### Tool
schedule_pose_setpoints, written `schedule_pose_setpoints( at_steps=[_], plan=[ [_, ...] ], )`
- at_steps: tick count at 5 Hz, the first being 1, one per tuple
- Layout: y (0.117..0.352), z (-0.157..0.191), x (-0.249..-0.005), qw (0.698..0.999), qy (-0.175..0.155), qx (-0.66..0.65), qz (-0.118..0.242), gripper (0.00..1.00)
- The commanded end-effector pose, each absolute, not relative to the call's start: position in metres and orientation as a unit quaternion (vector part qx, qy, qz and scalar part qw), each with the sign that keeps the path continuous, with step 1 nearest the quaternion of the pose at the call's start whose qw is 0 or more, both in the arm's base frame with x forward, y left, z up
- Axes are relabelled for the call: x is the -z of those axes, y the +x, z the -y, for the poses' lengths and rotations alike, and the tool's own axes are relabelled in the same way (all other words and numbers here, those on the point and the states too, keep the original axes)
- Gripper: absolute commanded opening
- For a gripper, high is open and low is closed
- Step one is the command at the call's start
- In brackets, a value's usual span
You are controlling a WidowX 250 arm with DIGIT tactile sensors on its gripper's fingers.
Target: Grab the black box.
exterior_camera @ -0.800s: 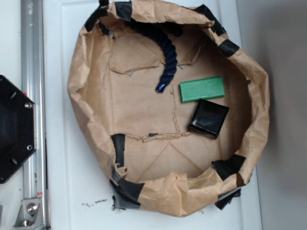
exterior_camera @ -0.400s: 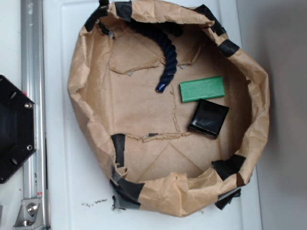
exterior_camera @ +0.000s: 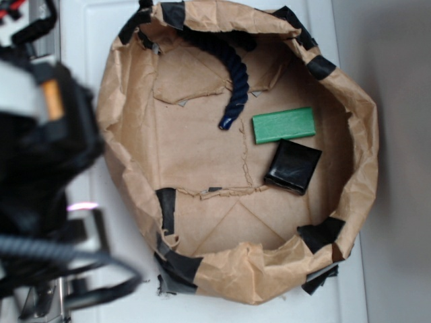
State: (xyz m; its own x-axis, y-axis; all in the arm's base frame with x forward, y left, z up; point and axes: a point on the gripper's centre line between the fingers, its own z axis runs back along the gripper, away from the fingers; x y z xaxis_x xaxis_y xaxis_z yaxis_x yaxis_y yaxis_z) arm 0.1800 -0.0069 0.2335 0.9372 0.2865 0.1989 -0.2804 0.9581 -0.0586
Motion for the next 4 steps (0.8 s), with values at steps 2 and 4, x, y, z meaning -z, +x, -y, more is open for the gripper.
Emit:
schedule_pose_setpoints(
  at_steps=[2, 4],
  plan=[
    [0.227, -0.002, -0.196, 0.906, -0.145, -0.386, 0.097, 1.00],
    [0.227, -0.002, -0.196, 0.906, -0.145, -0.386, 0.097, 1.00]
  ],
)
